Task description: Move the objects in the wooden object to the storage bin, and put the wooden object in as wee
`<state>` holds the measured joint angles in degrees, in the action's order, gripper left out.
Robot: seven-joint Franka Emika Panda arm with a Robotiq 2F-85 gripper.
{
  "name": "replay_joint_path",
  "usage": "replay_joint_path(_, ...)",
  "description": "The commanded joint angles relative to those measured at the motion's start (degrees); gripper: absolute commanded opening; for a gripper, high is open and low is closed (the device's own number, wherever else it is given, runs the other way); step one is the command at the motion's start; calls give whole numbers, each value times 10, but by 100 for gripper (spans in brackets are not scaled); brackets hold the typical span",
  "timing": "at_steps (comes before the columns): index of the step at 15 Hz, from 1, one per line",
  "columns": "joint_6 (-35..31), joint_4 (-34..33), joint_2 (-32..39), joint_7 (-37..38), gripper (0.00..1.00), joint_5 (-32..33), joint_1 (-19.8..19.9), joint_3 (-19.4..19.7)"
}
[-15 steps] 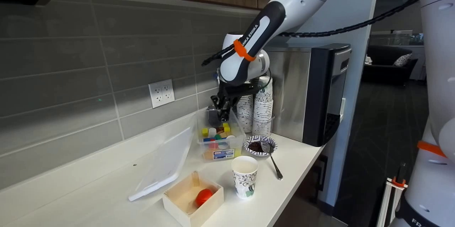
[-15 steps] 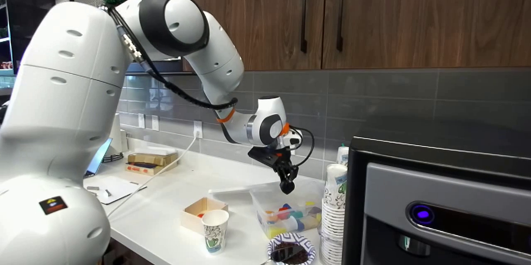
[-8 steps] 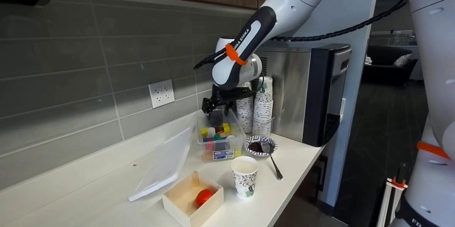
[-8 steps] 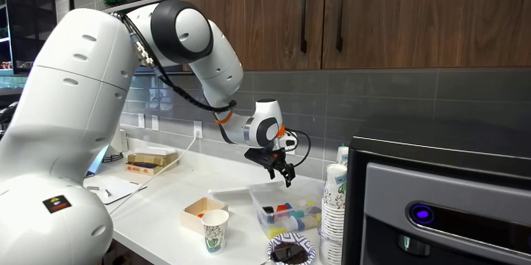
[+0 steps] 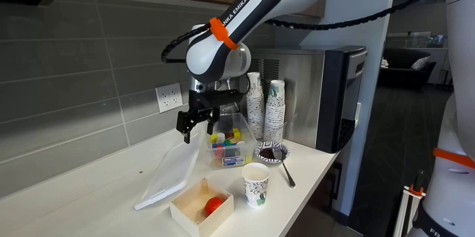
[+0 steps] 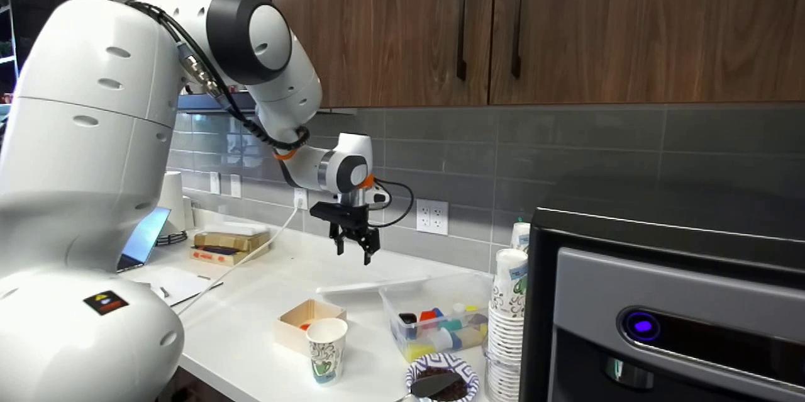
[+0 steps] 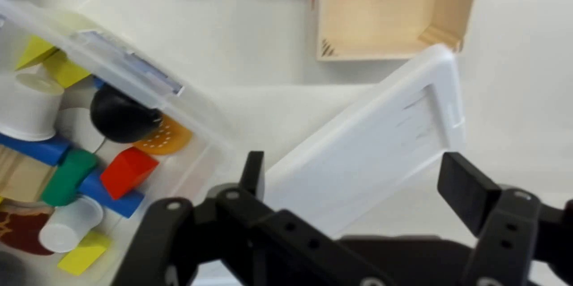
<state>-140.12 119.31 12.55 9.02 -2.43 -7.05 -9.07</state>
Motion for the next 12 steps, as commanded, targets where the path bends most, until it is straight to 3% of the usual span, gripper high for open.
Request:
replay_joint_path(1, 127, -28, -12, 32, 100, -2, -34, -8)
replay_joint_path(4, 239, -61, 9, 16, 100, -43, -39, -20)
replay_joint_path(6, 263, -63, 22, 37, 100, -44, -46, -17)
replay_joint_path(12, 217, -60, 96, 28, 100, -58, -46, -14)
